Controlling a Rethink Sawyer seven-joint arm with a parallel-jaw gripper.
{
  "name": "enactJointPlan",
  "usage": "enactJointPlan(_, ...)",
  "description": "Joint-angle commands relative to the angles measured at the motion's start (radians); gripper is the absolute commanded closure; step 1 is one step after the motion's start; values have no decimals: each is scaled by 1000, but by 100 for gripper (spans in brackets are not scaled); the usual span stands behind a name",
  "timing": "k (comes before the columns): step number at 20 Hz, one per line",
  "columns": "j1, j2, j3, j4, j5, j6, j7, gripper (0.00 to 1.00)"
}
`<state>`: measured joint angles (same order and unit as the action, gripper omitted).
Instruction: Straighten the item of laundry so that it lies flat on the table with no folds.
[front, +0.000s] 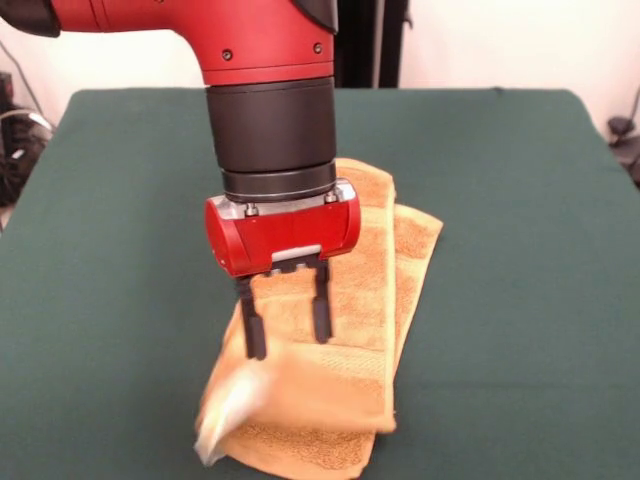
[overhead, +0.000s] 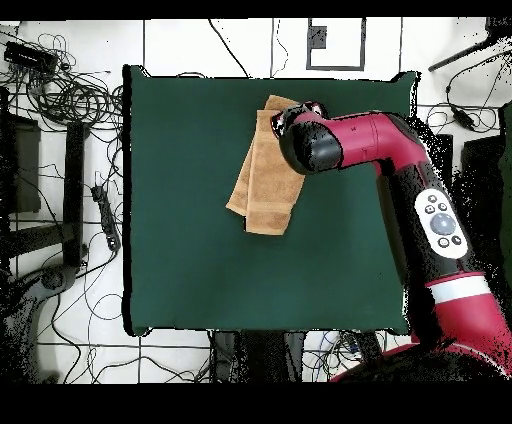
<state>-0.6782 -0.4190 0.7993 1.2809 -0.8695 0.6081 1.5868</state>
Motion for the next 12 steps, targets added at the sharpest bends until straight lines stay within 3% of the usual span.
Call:
enactJointPlan(1,18,11,-41,93,0,-17,-73,0)
enactJointPlan(7,14,7,-50,115,-21,-59,-68,0)
enactJointPlan(12,14,2,-42,81,73,96,-86,0)
